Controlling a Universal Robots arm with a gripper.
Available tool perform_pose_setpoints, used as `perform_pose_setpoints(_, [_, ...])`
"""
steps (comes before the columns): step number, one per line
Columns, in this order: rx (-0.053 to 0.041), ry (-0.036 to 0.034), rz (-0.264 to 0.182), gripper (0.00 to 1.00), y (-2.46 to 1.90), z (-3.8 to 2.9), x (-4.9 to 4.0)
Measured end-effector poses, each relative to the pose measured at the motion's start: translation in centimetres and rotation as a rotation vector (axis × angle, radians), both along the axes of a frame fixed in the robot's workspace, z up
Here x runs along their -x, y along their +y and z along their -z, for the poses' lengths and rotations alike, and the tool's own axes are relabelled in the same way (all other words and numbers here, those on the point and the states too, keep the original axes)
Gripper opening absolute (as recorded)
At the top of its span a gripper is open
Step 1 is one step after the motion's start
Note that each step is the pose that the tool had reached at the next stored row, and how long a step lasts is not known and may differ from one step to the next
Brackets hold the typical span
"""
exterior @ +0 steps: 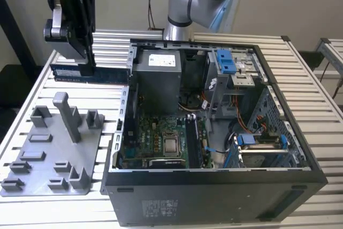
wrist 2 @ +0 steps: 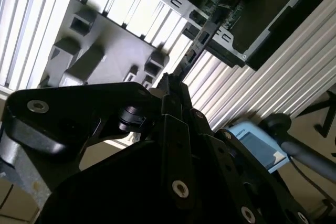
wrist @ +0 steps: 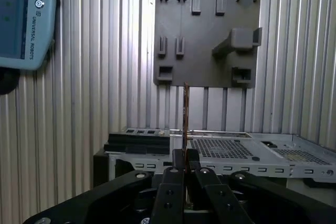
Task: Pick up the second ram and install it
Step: 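Pick up the second ram and move it above second insertion slot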
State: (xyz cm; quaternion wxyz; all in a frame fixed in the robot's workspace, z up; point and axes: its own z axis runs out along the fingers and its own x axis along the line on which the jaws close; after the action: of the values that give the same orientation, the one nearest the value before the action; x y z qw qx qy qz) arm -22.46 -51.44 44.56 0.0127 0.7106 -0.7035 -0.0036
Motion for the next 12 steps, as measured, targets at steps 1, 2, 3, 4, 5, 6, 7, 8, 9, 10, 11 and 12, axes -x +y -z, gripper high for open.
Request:
perform_pose_setpoints(1, [0.0,0.0004,0.0,0.14,0.0,-0.01,-0.45])
perform_pose_setpoints(2, [-0.0001,0.0008,0.0,0.14,0.0,-0.01,-0.89])
perform_pose_setpoints(3, [-0.0001,0.0012,0.0,0.14,0.0,-0.01,-1.35])
perform_pose_setpoints(4, [0.0,0.0018,-0.001,0.14,0.0,-0.02,-1.81])
perform_pose_setpoints(5, [-0.0001,0.0022,-0.001,0.14,0.0,-0.03,-2.26])
perform_pose_setpoints(6, [-0.0001,0.0026,-0.001,0.14,0.0,-0.03,-2.74])
perform_pose_setpoints(7, [-0.0001,0.003,-0.001,0.14,0.0,-0.04,-3.18])
perform_pose_setpoints(8, [0.0,0.0034,-0.002,0.14,0.0,-0.04,-3.63])
perform_pose_setpoints(9, [0.0,0.0038,-0.002,0.14,0.0,-0.05,-4.09])
perform_pose_setpoints(10, [-0.0001,0.0041,-0.002,0.14,0.0,-0.05,-4.54])
perform_pose_setpoints(11, [0.0,0.0045,-0.002,0.14,0.0,-0.06,-4.98])
perform_pose_setpoints(12, [0.0,0.0049,-0.002,0.14,0.0,-0.07,-5.46])
